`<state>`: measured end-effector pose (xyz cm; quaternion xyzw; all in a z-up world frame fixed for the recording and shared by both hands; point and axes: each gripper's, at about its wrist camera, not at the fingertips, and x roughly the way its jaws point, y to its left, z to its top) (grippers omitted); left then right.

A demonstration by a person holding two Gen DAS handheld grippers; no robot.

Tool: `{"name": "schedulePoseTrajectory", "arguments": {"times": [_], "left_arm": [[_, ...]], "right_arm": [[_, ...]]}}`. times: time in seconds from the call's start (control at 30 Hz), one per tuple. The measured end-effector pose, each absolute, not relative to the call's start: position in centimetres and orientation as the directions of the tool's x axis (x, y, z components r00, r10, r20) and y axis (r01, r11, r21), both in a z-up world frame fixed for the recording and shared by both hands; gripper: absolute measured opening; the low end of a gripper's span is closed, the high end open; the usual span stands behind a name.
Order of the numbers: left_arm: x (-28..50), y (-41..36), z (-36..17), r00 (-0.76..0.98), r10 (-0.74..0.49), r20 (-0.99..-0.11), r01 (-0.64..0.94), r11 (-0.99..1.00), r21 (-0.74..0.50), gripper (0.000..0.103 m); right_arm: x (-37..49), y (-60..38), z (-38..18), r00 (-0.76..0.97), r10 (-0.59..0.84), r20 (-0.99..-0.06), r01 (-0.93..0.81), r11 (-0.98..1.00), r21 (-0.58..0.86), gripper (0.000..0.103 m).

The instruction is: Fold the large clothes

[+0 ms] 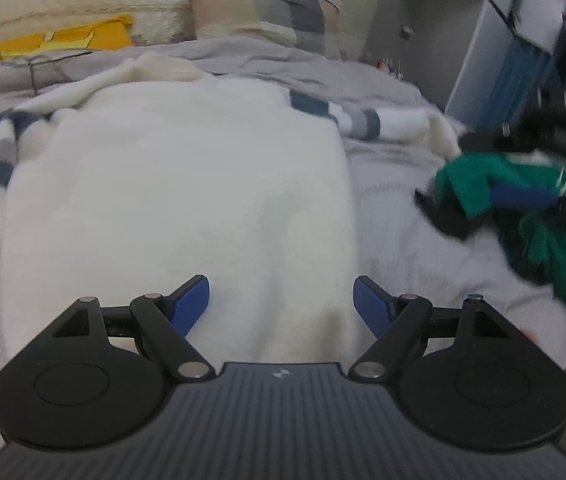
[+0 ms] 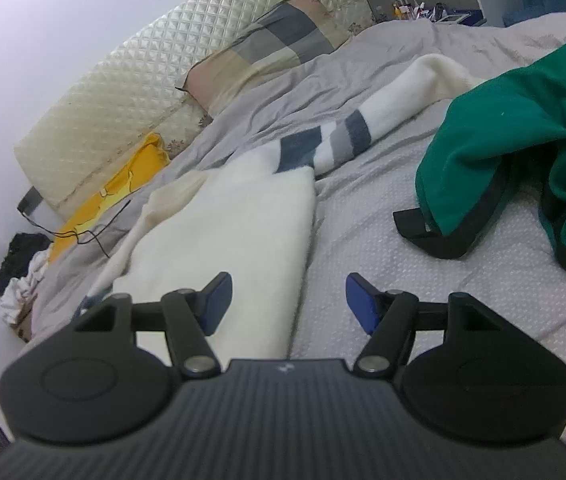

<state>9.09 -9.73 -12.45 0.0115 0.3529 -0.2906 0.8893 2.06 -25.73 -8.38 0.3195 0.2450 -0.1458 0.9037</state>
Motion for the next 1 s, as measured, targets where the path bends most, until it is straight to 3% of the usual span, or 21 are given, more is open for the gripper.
{"name": "schedulePoseTrajectory", "arguments": {"times": [0.2, 0.43, 0.53, 0.63, 0.67, 0.7, 0.8, 1.0], "left_arm": [[8.7, -12.5, -14.3, 0.604, -0.430, -0.671, 0.567, 0.823, -0.017, 0.082], [7.5, -15.7, -16.0, 0.686, -0.326, -0.651, 0.586, 0.778, 0.228, 0.079], [7.1, -16.8, -16.4, 0.708, -0.298, -0.640, 0.592, 0.744, 0.309, 0.072], [6.4, -17.7, -16.8, 0.739, -0.270, -0.617, 0.583, 0.716, 0.385, 0.058], [6.3, -17.7, -16.6, 0.752, -0.265, -0.603, 0.572, 0.716, 0.399, 0.048], [6.3, -17.6, -16.4, 0.762, -0.264, -0.592, 0.562, 0.724, 0.400, 0.037], [6.9, -16.4, -14.7, 0.776, -0.286, -0.562, 0.529, 0.779, 0.335, 0.024], [9.9, -10.5, -9.9, 0.780, -0.355, -0.515, 0.434, 0.900, 0.037, 0.021]], "right_arm": [[1.6, -26.4, -8.9, 0.849, -0.076, -0.523, 0.405, 0.730, 0.551, 0.066], [2.2, -27.6, -10.3, 0.837, -0.056, -0.545, 0.428, 0.687, 0.587, 0.066], [2.3, -28.4, -11.0, 0.828, -0.043, -0.560, 0.447, 0.653, 0.611, 0.066], [2.1, -28.8, -11.3, 0.829, -0.039, -0.557, 0.453, 0.631, 0.630, 0.066], [2.1, -28.8, -11.3, 0.830, -0.039, -0.557, 0.454, 0.627, 0.633, 0.066], [2.1, -28.8, -11.4, 0.830, -0.038, -0.556, 0.454, 0.625, 0.635, 0.066], [2.1, -28.9, -11.6, 0.828, -0.030, -0.559, 0.454, 0.621, 0.639, 0.066], [2.7, -28.6, -12.3, 0.829, 0.036, -0.558, 0.422, 0.614, 0.667, 0.066]]}}
